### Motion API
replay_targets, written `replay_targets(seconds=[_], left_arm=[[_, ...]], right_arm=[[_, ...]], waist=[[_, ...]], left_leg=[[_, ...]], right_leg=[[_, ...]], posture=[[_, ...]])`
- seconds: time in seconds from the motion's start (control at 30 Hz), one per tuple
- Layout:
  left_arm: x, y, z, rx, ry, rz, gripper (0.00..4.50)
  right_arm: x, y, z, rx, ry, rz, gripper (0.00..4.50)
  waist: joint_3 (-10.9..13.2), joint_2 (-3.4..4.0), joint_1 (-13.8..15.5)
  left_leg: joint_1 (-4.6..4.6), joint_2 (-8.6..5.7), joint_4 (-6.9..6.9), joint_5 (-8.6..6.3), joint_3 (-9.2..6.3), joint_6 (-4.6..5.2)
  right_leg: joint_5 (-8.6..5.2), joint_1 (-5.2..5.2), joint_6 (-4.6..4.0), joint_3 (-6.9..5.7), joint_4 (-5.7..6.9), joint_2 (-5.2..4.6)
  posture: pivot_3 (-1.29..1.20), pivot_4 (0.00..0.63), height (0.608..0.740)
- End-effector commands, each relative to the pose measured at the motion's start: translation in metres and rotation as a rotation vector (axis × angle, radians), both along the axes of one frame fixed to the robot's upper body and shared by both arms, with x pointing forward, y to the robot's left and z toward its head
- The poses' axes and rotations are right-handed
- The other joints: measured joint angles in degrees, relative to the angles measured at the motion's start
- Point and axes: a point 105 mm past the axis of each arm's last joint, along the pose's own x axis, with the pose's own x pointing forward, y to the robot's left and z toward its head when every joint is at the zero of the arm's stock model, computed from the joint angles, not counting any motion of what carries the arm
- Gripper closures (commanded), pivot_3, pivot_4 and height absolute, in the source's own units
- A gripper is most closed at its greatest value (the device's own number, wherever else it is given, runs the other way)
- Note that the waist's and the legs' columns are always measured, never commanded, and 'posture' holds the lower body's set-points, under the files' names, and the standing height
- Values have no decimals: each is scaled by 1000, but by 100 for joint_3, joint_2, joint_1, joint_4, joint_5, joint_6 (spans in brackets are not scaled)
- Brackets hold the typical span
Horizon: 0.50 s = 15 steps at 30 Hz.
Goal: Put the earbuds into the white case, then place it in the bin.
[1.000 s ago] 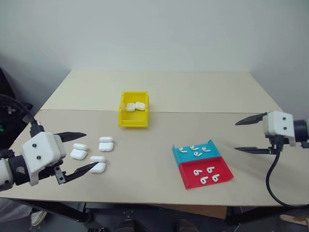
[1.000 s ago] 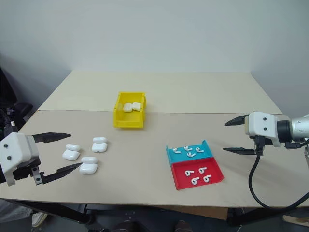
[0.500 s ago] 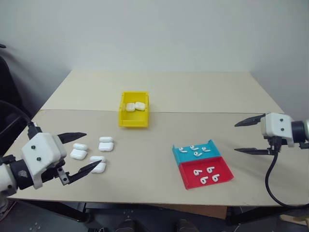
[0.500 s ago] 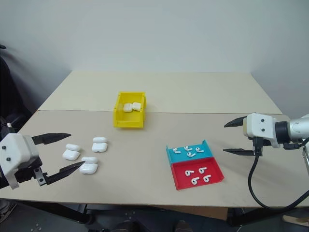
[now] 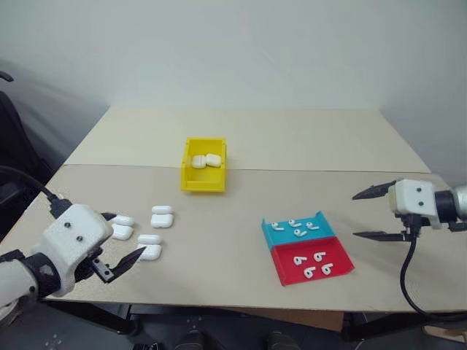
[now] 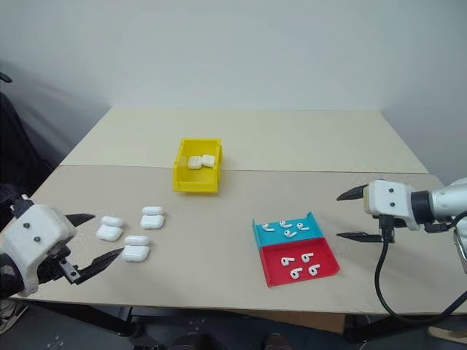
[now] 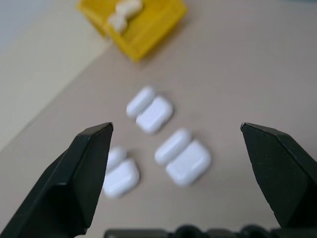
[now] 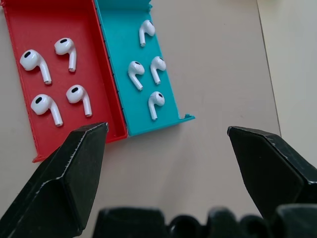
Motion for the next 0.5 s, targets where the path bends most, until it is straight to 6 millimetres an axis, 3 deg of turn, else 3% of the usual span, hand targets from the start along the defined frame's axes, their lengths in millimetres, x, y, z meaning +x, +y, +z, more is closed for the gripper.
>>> replay_targets(seconds=[0.03,0.13,0.5], left_arm=[[5,25,1,-61,126,191,0],[13,30,-1,-125,228,248,0],[36,15,-37,-231,414,310,0]], right_arm=[[2,7,8,1,-45,14,22],[4,6,7,-8,-53,3,22],[-1,7,0,-3,-45,-16,22]], waist=[[0,-1,-2],[1,-2,-1],[6,-12,7]], left_leg=[[2,0,0,0,0,0],[6,0,0,0,-3,0],[-2,-3,-6,0,-3,-1]], right_leg=[[0,0,2,0,1,0],[1,1,4,-2,5,3],[34,-2,-17,3,4,-2]], posture=[[0,150,740],[0,150,740],[0,150,740]])
